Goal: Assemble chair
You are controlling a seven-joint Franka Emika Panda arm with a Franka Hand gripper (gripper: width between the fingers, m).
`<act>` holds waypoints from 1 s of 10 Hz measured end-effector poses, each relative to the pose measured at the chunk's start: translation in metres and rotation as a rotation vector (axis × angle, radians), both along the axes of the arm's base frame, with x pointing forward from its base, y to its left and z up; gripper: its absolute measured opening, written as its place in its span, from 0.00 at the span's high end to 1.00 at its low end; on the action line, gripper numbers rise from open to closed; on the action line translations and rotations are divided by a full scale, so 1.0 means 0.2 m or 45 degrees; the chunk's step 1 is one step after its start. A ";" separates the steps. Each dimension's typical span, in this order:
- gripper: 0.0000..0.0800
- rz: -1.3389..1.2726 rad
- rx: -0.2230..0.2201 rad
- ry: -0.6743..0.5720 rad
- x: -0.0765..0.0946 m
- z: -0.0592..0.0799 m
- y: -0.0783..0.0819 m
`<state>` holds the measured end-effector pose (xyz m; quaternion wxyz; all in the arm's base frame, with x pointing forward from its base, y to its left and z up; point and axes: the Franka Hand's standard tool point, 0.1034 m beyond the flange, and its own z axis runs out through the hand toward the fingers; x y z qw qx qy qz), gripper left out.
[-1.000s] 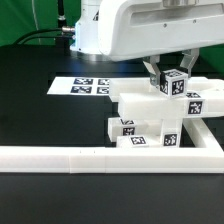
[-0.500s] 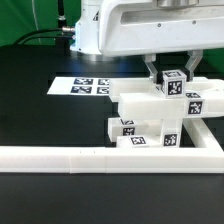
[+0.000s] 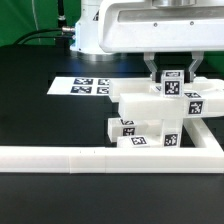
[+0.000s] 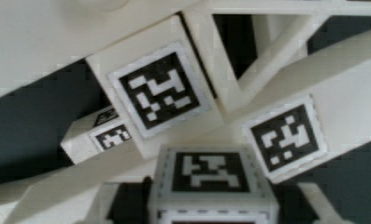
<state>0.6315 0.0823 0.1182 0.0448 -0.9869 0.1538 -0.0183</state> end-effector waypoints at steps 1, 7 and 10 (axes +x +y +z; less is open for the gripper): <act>0.64 -0.073 0.004 0.006 0.00 0.00 0.00; 0.64 -0.510 0.044 0.046 0.00 0.00 0.02; 0.64 -0.739 0.067 0.071 0.00 0.00 0.03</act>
Offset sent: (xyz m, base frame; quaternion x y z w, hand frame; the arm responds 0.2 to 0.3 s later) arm 0.0000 0.0000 0.0000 0.0000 0.0000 0.1296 0.9916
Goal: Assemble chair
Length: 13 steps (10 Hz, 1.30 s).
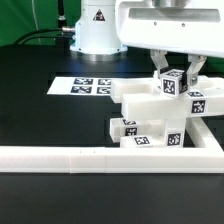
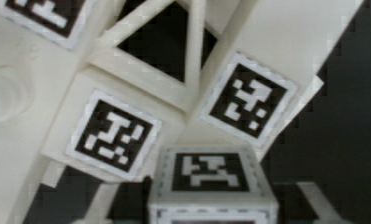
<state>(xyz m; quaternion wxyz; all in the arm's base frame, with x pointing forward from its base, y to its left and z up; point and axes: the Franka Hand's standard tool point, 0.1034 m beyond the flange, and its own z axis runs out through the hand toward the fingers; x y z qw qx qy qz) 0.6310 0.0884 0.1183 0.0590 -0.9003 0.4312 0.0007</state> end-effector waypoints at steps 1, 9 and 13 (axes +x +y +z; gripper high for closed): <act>0.50 0.015 -0.001 -0.002 0.00 0.00 0.00; 0.19 0.732 -0.077 -0.065 0.01 0.01 0.00; 0.19 1.139 -0.139 -0.090 0.01 0.02 0.01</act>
Offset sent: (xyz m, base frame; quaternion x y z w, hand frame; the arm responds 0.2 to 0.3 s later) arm -0.0002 0.0006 0.0005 -0.0033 -0.0026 -0.1349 0.9908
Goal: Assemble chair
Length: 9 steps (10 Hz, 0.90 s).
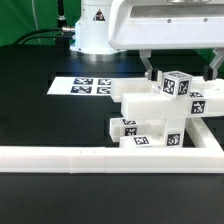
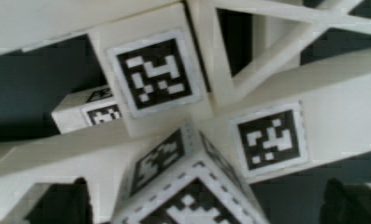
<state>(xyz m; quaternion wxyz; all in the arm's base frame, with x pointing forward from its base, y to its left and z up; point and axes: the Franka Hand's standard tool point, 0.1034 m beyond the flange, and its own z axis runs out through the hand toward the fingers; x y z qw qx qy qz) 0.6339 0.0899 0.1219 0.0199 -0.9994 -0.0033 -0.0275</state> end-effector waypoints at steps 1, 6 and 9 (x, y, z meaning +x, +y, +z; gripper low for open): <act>0.19 0.092 -0.005 -0.004 0.00 0.00 -0.01; 0.35 0.431 -0.025 -0.013 -0.01 -0.01 -0.04; 0.65 0.422 -0.024 -0.012 -0.01 -0.01 -0.04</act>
Offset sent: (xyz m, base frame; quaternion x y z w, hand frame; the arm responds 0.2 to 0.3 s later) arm -0.0003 -0.0022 -0.0022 0.0139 -0.0008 -0.1928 0.9811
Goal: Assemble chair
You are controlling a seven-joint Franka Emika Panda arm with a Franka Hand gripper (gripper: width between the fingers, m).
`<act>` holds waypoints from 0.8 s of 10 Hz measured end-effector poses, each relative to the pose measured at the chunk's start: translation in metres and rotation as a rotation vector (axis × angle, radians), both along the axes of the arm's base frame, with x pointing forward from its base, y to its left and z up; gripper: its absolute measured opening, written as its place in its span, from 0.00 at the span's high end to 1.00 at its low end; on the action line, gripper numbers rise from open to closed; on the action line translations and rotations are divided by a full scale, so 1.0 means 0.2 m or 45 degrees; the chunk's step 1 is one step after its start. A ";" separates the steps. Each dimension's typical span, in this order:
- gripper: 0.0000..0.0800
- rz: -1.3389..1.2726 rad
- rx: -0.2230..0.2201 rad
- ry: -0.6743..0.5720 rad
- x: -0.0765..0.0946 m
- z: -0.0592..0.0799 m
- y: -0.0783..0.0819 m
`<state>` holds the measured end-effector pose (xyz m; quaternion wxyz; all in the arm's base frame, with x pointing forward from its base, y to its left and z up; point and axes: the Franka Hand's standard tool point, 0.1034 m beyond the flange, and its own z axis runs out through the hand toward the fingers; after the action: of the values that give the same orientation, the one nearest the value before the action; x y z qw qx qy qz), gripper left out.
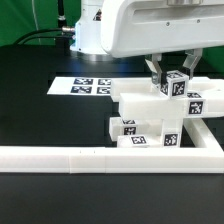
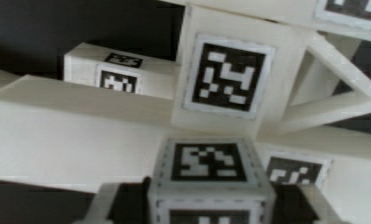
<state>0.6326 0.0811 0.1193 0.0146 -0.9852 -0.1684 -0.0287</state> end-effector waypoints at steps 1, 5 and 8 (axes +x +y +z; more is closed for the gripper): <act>0.65 -0.037 0.002 0.001 0.00 0.00 0.00; 0.65 -0.332 0.027 0.015 0.00 0.00 0.01; 0.64 -0.590 0.042 0.026 0.00 0.00 0.01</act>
Offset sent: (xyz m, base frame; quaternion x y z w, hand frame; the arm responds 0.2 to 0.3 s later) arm 0.0000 0.0000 0.0000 0.0000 0.0000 0.2571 0.9664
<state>0.6324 0.0834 0.1194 0.0256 -0.9974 0.0629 -0.0240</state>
